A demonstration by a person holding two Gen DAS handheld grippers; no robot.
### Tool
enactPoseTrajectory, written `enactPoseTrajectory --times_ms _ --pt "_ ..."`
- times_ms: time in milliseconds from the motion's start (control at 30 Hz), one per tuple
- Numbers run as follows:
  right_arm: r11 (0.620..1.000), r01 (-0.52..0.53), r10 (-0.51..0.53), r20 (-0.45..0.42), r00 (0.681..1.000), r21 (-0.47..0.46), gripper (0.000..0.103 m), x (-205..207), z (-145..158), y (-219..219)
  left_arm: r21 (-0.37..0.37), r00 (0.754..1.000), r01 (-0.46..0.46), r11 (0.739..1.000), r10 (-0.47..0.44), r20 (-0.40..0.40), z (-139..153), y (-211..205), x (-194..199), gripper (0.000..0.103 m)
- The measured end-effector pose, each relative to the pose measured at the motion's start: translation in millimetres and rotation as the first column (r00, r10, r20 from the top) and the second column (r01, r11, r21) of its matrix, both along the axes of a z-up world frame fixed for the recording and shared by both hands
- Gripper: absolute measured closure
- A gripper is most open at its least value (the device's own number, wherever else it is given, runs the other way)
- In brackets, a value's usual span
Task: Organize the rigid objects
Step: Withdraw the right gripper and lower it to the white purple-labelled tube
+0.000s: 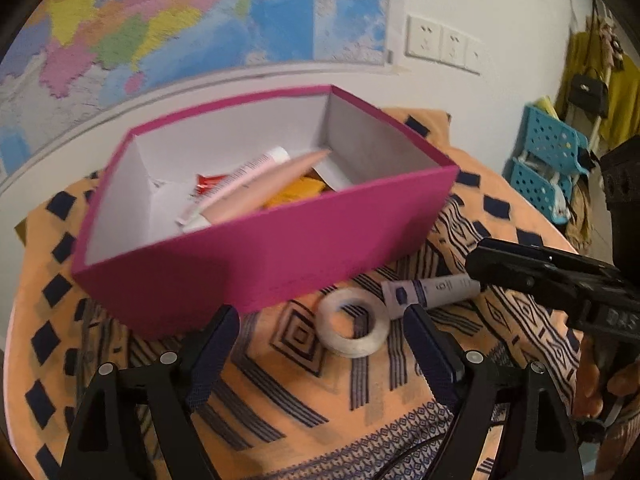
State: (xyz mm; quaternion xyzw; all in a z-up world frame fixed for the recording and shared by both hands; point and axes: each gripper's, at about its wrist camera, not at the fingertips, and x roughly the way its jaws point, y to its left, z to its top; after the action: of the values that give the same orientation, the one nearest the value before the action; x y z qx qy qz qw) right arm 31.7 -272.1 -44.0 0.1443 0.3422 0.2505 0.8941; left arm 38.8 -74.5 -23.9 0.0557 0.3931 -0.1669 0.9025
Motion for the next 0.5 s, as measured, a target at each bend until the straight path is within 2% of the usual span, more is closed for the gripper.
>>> enactPoseTrajectory --times_ms 167,333,500 --pt "0.995 0.096 -0.095 -0.117 0.989 0.004 0.054 11.0 -30.6 -31.8 0.004 0.995 0.079 0.997 -0.079 -0.060 -19.6 -22.6 12.8 0.018" --pt "0.992 0.124 -0.121 -0.150 0.981 0.006 0.054 14.1 -46.6 -41.6 0.025 0.990 0.114 0.993 -0.111 -0.087 -30.3 -37.6 17.2 0.019" --pt "0.996 0.093 -0.091 -0.148 0.985 0.004 0.056 19.2 -51.8 -36.6 0.053 0.986 0.142 0.988 -0.137 -0.092 -35.7 -49.7 18.3 0.019"
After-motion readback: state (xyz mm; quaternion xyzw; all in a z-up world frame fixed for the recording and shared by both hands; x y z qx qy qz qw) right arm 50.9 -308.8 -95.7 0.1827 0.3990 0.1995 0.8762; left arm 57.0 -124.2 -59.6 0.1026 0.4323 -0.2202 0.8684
